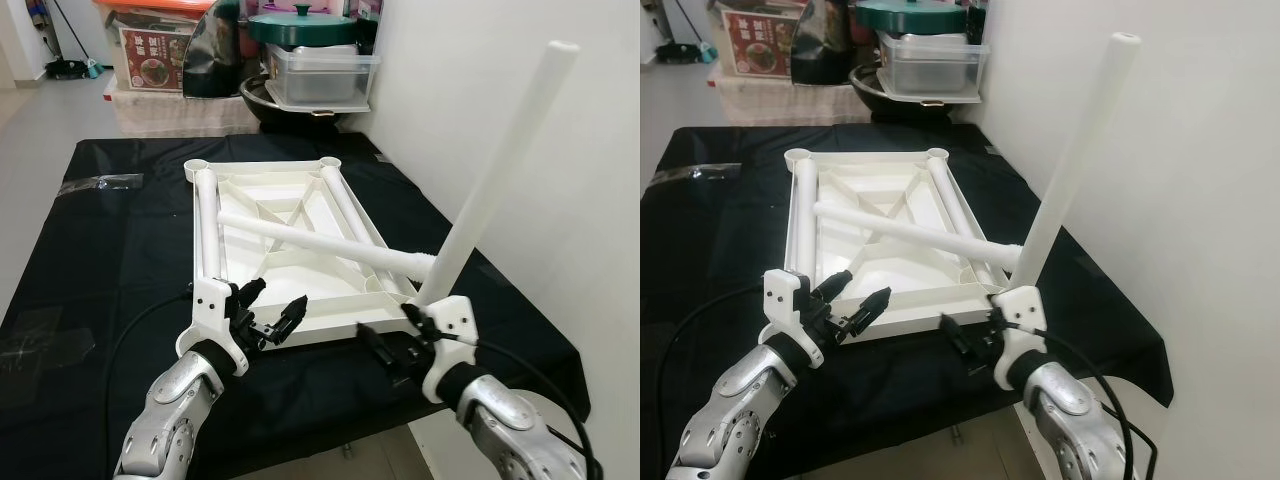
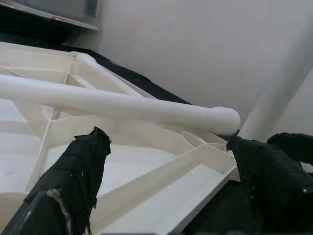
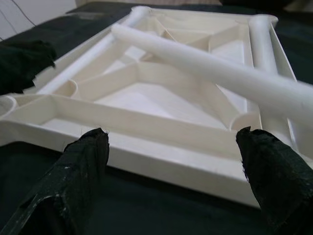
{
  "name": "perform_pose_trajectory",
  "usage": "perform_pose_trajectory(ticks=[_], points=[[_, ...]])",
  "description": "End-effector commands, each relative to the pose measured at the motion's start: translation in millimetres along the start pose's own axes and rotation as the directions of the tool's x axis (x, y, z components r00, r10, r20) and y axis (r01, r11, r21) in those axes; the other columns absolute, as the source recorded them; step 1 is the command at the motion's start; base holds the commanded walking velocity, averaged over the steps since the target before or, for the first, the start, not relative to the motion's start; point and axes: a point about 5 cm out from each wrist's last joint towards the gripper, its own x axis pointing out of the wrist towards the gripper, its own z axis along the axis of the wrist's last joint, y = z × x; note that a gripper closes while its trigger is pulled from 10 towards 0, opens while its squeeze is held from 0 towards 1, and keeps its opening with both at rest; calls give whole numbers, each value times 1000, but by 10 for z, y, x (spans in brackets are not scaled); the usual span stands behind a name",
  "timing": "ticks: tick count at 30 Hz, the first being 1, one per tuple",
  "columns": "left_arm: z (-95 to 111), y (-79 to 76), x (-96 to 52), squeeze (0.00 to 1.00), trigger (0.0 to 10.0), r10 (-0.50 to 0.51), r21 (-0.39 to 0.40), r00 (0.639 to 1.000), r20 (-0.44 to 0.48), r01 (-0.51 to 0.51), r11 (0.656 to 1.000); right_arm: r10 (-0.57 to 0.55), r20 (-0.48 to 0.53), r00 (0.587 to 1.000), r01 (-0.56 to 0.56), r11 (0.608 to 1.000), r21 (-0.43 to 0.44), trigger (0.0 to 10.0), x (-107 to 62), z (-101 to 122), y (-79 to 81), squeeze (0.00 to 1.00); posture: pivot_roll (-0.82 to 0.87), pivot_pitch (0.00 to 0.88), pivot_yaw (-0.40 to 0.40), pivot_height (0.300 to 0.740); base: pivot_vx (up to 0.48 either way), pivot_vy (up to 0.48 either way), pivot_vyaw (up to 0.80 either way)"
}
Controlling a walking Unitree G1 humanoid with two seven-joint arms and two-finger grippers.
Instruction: Building children table
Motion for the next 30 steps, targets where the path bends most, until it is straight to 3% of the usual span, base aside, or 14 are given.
perform_pose_trajectory(ticks=[1,7,12,15,18,22,24,25,26,27,28,30], points=[[-37,9,-9,0,10000,3,-12,1000,-11,-3,1000,32,3,999,-32,999,-43,10000,67,60,36,0,24,0,-107,740,0,0,0],[-31,38,-31,0,10000,32,-15,999,0,-32,999,67,7,998,-66,994,-90,10000,219,149,62,0,42,0,-118,740,0,0,0],[-12,50,-20,0,10000,53,-26,998,19,-52,998,198,-1,980,-190,941,-281,10000,484,311,79,0,52,0,-121,740,0,0,0],[-10,51,-17,0,10000,53,-28,998,20,-52,998,221,-13,975,-215,928,-306,10000,510,320,83,0,52,0,-121,740,0,0,0],[-1,66,-24,0,10000,75,-49,996,39,-73,996,226,-75,971,-234,850,-472,10000,685,338,-6,0,71,0,-141,740,0,0,0],[8,77,-41,0,10000,101,-71,993,54,-97,993,204,-108,973,-230,810,-539,10000,789,370,-49,0,79,0,-157,740,0,0,0],[8,77,-48,0,10000,108,-74,993,57,-104,992,193,-108,975,-220,817,-533,10000,816,380,-57,0,80,0,-160,740,0,0,0],[11,80,-54,0,10000,115,-78,991,61,-110,991,185,-94,978,-207,828,-521,10000,830,397,-58,0,81,0,-162,740,0,0,0],[15,88,-61,0,10000,122,-86,990,65,-117,989,155,-57,986,-163,864,-477,10000,838,425,-62,0,78,0,-158,740,0,0,0],[15,88,-61,0,10000,122,-86,990,65,-117,989,155,-57,986,-163,864,-477,10000,838,425,-62,0,78,0,-158,740,0,0,0],[20,96,-68,0,10000,128,-92,989,67,-122,988,94,-4,996,-89,932,-352,10000,841,458,-100,0,75,0,-154,740,0,0,0],[22,104,-74,0,10000,130,-84,990,63,-125,989,57,55,997,-42,970,-240,10000,809,474,-107,0,66,0,-139,740,0,0,0]])
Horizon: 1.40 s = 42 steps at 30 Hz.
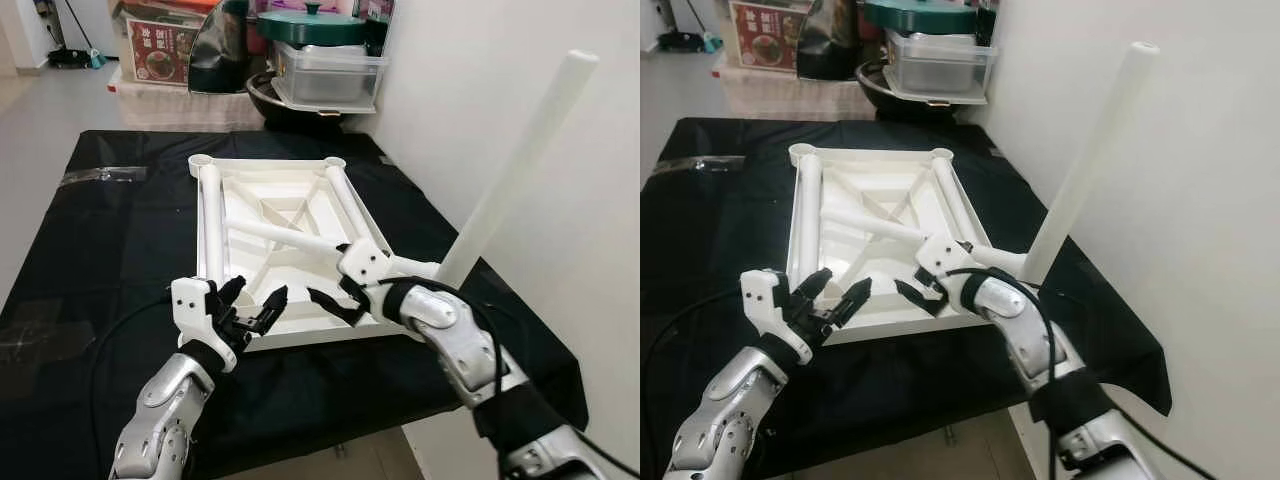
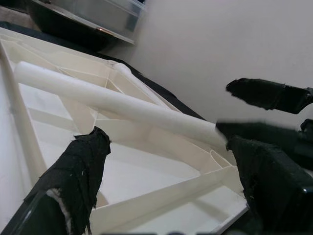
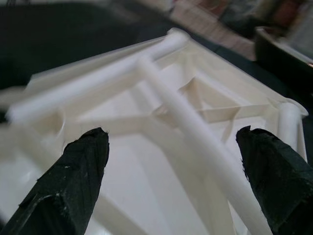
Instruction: Building children table
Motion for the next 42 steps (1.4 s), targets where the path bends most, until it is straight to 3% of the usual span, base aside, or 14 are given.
perform_pose_trajectory(ticks=[1,2,4,5,7,13,15,17,27,31,34,35,42], points=[[0,-3,-18,0,10000,5,-3,1000,-1,-5,1000,-92,36,995,87,988,125,10000,-85,-28,-68,0,66,0,-139,740,0,0,0],[1,1,-19,0,10000,6,0,1000,-2,-6,1000,-113,53,992,105,984,142,10000,-97,-23,-70,0,66,0,-139,740,0,0,0],[29,12,-13,0,10000,32,56,999,-8,-32,998,-190,46,981,170,946,275,10000,-134,-58,-37,0,54,0,-122,740,0,0,0],[29,12,-13,0,10000,32,56,999,-8,-32,998,-190,46,981,170,946,275,10000,-134,-58,-37,0,54,0,-122,740,0,0,0],[69,25,-16,0,10000,78,107,997,-2,-77,991,-282,36,959,253,904,346,10000,-183,-94,0,0,49,0,-113,740,0,0,0],[97,5,-25,0,10000,83,155,996,12,-84,984,-340,2,941,314,872,374,10000,-211,-146,3,0,47,0,-109,740,0,0,0],[148,45,-54,0,10000,165,255,986,38,-169,952,-327,6,945,298,869,395,10000,-269,-184,70,0,49,0,-94,740,0,0,0],[189,63,-80,0,10000,198,293,978,60,-207,933,-320,14,947,288,872,397,10000,-294,-191,99,0,50,0,-90,740,0,0,0],[269,51,-124,0,10000,207,281,975,77,-221,934,-322,25,946,286,871,399,10000,-295,-145,125,0,59,0,-92,740,0,0,0],[264,21,-120,0,10000,194,301,979,69,-206,931,-314,36,949,272,871,410,10000,-271,-119,180,0,65,0,-92,740,0,463,0],[258,9,-117,0,10000,190,309,979,68,-202,929,-303,40,952,267,887,376,10000,-265,-104,190,0,63,0,-91,740,0,469,494],[251,3,-114,0,10000,190,311,979,69,-202,929,-297,47,954,266,906,328,10000,-262,-86,194,0,63,0,-91,740,0,0,800],[279,7,-109,0,10000,204,317,975,89,-222,922,-311,22,950,283,889,359,10000,-268,-132,188,0,66,0,-93,740,0,0,229]])
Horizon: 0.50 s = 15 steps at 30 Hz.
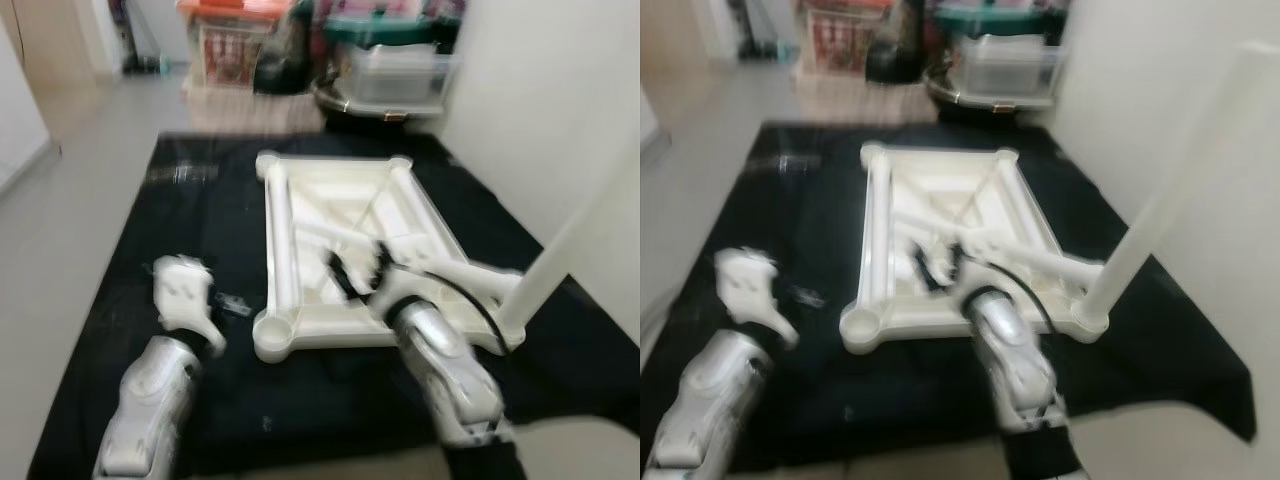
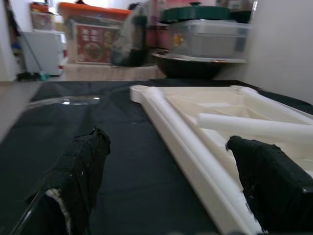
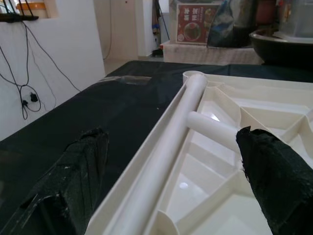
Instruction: Building children table
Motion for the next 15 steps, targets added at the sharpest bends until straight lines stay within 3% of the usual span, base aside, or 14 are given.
perform_pose_trajectory(ticks=[1,9,15], points=[[4,-52,11,0,10000,-10,-14,1000,1,10,1000,-52,-15,999,52,999,-7,10000,-55,-27,-132,0,66,0,-93,740,0,0,0],[16,-38,33,0,10000,4,-36,1000,8,-4,999,-62,-11,998,62,998,-18,10000,-49,-38,-144,0,68,0,-94,740,0,0,0],[11,-37,55,0,10000,10,-43,1000,11,-9,999,-82,-6,997,82,996,-39,10000,-28,-24,-199,0,66,0,-94,740,276,0,0]])
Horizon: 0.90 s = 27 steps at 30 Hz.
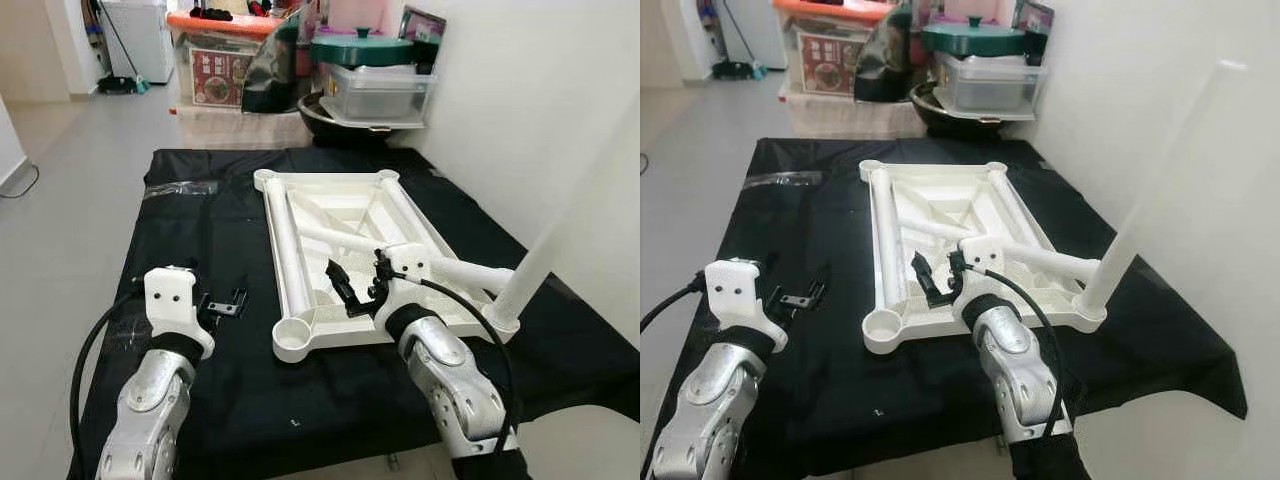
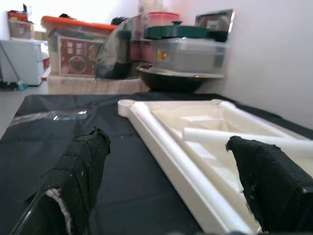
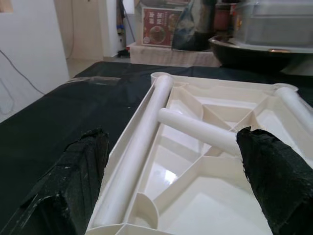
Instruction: Building children table
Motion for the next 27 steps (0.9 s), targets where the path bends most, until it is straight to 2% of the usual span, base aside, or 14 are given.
perform_pose_trajectory(ticks=[1,17,26,27], points=[[-41,-19,12,0,10000,-2,-19,1000,-15,2,1000,-14,15,1000,14,1000,-15,10000,25,28,-46,0,65,0,-93,740,277,0,0],[-58,-53,31,0,10000,-14,-21,1000,-13,14,1000,22,25,999,-21,999,-45,10000,81,66,-46,0,65,0,-94,740,279,0,0],[-74,-63,36,0,10000,-19,-23,1000,-17,19,1000,70,25,997,-67,992,-111,10000,110,111,-124,0,63,0,-95,740,278,0,0],[-76,-65,37,0,10000,-19,-23,1000,-17,18,1000,103,17,994,-100,987,-125,10000,115,123,-132,0,61,0,-97,740,277,0,0]])
